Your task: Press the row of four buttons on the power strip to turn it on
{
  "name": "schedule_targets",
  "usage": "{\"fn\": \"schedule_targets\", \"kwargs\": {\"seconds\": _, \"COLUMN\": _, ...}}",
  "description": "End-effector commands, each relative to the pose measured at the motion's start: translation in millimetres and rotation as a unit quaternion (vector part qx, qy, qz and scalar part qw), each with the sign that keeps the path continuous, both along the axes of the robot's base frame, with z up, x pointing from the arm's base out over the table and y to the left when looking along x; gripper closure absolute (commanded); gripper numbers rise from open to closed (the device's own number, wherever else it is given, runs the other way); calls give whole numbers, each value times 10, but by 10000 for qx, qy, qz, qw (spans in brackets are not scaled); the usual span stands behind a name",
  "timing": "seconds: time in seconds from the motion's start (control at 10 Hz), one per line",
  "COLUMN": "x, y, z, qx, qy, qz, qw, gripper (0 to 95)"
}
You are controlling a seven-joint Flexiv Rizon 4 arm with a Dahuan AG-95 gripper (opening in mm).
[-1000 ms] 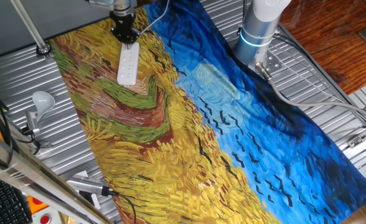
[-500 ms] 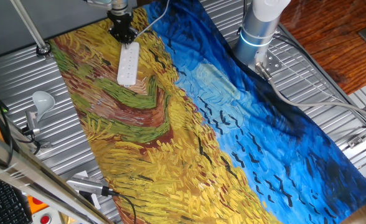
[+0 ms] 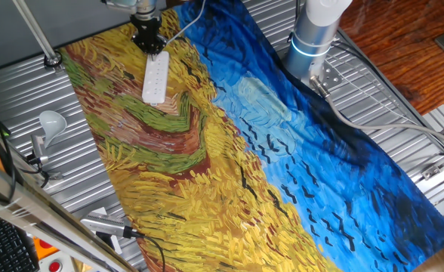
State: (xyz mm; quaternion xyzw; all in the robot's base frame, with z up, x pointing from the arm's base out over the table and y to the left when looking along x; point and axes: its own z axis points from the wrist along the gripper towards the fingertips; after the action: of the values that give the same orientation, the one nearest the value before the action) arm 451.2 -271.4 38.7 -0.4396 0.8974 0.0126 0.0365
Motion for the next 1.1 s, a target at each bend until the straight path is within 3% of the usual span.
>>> {"fn": "schedule_targets", "kwargs": {"seconds": 0.1, "x": 17, "y": -5, "z": 0, "qx": -1, "qy": 6, "qz": 14, "qw": 10000, "gripper": 950}}
{"fn": "schedule_targets", "kwargs": {"seconds": 1.1, "x": 25, "y": 11, "z": -47, "qx": 4, "qy": -1, "qz": 110, "qw": 9999, "gripper": 950}}
